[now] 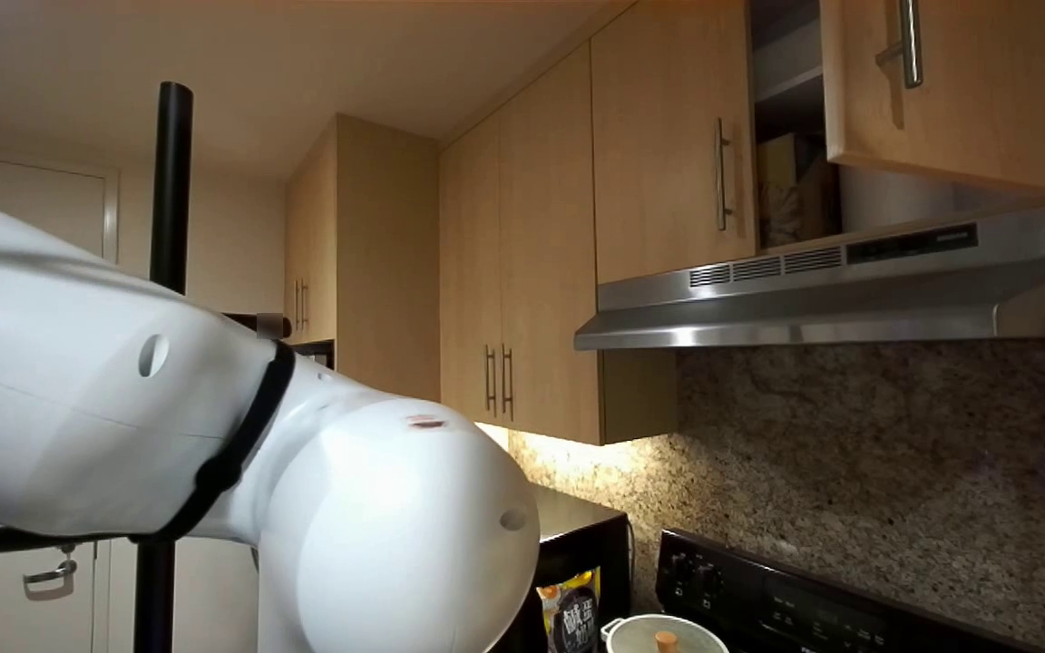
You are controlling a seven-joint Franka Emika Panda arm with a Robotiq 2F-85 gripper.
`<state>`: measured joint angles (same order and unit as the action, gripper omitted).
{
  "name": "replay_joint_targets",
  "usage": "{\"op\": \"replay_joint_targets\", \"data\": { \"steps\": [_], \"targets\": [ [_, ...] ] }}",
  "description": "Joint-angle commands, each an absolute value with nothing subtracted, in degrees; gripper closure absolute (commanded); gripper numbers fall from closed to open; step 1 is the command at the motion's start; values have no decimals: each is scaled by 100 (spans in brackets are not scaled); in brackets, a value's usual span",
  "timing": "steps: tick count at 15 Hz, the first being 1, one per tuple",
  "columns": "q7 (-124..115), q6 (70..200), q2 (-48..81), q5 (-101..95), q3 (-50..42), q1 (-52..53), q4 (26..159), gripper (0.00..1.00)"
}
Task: Open the right door of the cabinet above the stove
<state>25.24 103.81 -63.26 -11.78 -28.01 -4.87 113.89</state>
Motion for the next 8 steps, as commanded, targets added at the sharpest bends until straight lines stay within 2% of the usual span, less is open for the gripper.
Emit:
{"op": "replay_joint_targets", "data": {
  "steps": [1,4,8],
  "targets": [
    [2911,8919,-6241,-1223,-2622,-262,10783,0],
    [2899,8038,-6254,-1381,-2185,-141,10473,0],
    [2760,7841,-6263,-1286,-1391,241,10439,0]
  ]
}}
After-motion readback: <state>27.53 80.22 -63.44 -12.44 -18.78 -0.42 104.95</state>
